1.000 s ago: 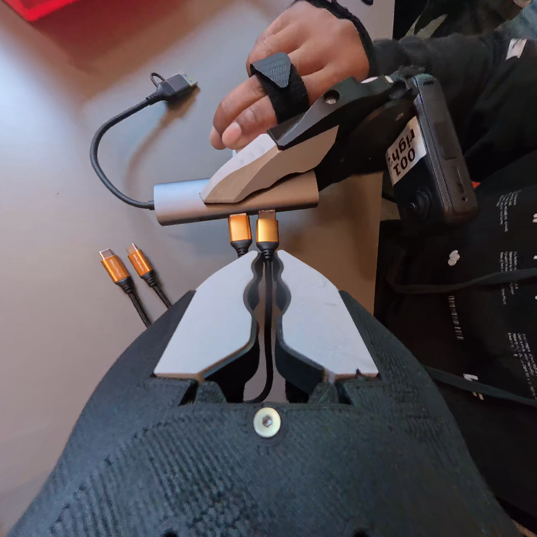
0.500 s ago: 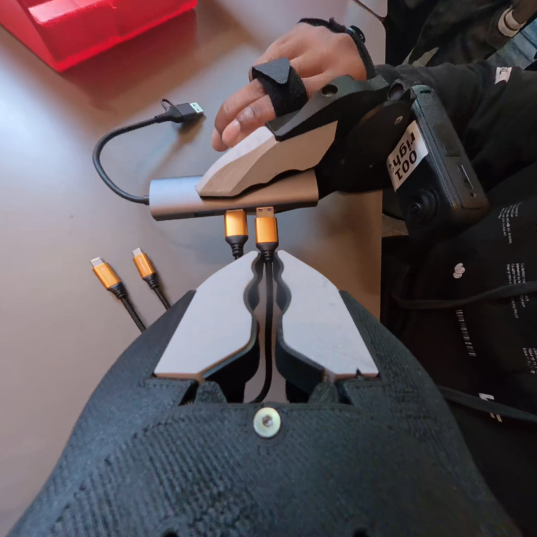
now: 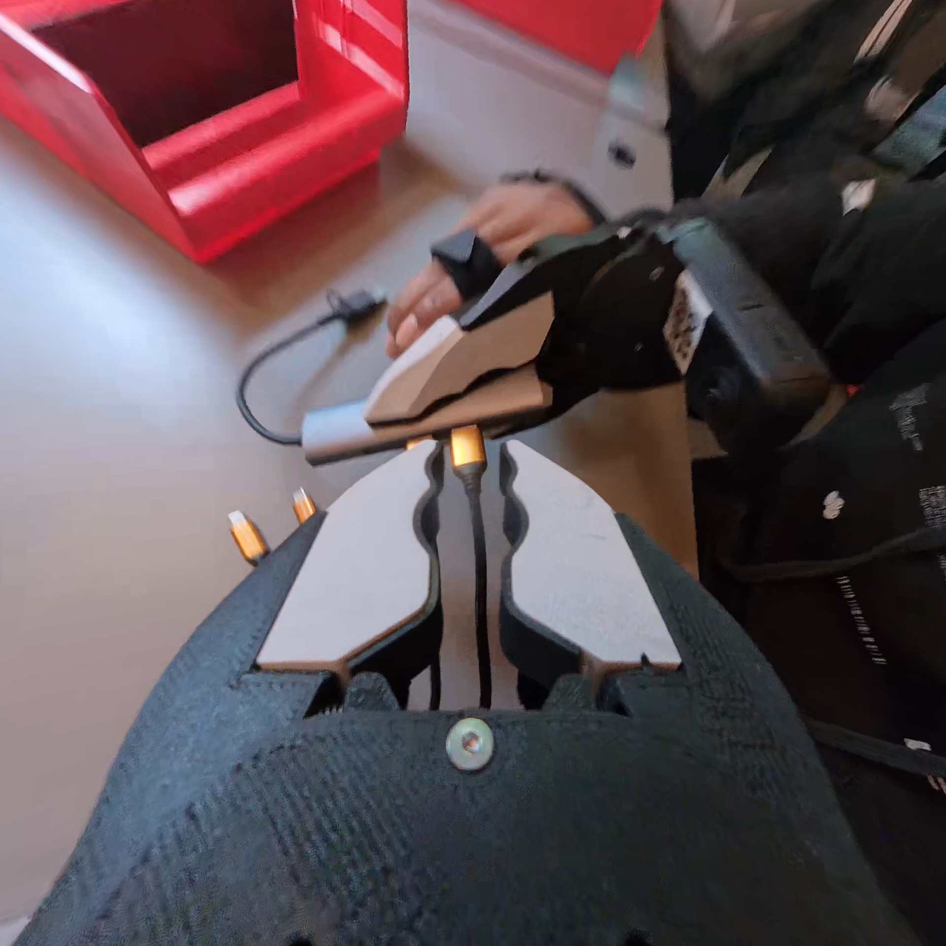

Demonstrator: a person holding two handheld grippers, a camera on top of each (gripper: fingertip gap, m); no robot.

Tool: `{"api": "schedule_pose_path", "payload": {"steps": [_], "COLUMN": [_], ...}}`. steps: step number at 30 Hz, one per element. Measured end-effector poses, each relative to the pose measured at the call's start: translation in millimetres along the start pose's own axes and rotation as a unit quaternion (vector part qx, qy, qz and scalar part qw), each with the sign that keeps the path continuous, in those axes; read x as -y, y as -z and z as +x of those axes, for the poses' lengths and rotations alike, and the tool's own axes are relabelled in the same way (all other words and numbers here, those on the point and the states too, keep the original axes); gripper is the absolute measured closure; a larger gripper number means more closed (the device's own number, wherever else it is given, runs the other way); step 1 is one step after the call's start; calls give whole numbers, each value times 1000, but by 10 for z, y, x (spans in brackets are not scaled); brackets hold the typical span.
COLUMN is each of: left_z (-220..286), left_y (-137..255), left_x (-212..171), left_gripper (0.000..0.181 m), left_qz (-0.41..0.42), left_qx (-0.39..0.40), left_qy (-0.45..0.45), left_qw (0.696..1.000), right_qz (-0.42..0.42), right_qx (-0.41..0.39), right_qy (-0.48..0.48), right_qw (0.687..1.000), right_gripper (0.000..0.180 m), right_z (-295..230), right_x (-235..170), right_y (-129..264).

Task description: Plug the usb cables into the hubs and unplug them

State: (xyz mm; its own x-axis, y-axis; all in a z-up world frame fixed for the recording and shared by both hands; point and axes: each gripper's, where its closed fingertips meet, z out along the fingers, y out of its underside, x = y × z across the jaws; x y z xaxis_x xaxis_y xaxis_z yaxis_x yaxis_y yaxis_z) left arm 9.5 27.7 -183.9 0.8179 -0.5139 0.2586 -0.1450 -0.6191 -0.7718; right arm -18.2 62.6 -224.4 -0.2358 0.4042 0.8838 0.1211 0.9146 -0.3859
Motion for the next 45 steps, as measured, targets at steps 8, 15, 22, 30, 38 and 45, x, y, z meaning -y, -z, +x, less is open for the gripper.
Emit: {"api": "schedule_pose_path", "payload": {"steps": [8, 15, 22, 30, 38, 45], "left_z": [-229, 65, -71, -484, -645, -629], "left_y": [282, -37, 137, 773, 1130, 1088], "left_x": [-134, -290, -462, -130, -264, -387], "left_gripper": [146, 162, 163, 140, 142, 142], "left_qz": [49, 76, 79, 215, 293, 281], "left_qx": [75, 60, 35, 153, 177, 191], "left_qy": [-121, -186, -133, -55, 26, 22], "left_qw": [989, 978, 987, 963, 939, 940], "right_qz": [195, 268, 177, 126, -173, -343], "right_qx": [151, 237, 236, 216, 47, -31], "right_qy": [-276, -402, -370, -258, -140, -106], "right_qw": [929, 843, 881, 933, 974, 933], "right_gripper": [162, 160, 147, 164, 163, 163], "right_z": [90, 84, 233, 1201, 2656, 2565], "right_x": [376, 677, 447, 391, -1150, -2536], "right_y": [324, 432, 425, 806, 799, 404]}}
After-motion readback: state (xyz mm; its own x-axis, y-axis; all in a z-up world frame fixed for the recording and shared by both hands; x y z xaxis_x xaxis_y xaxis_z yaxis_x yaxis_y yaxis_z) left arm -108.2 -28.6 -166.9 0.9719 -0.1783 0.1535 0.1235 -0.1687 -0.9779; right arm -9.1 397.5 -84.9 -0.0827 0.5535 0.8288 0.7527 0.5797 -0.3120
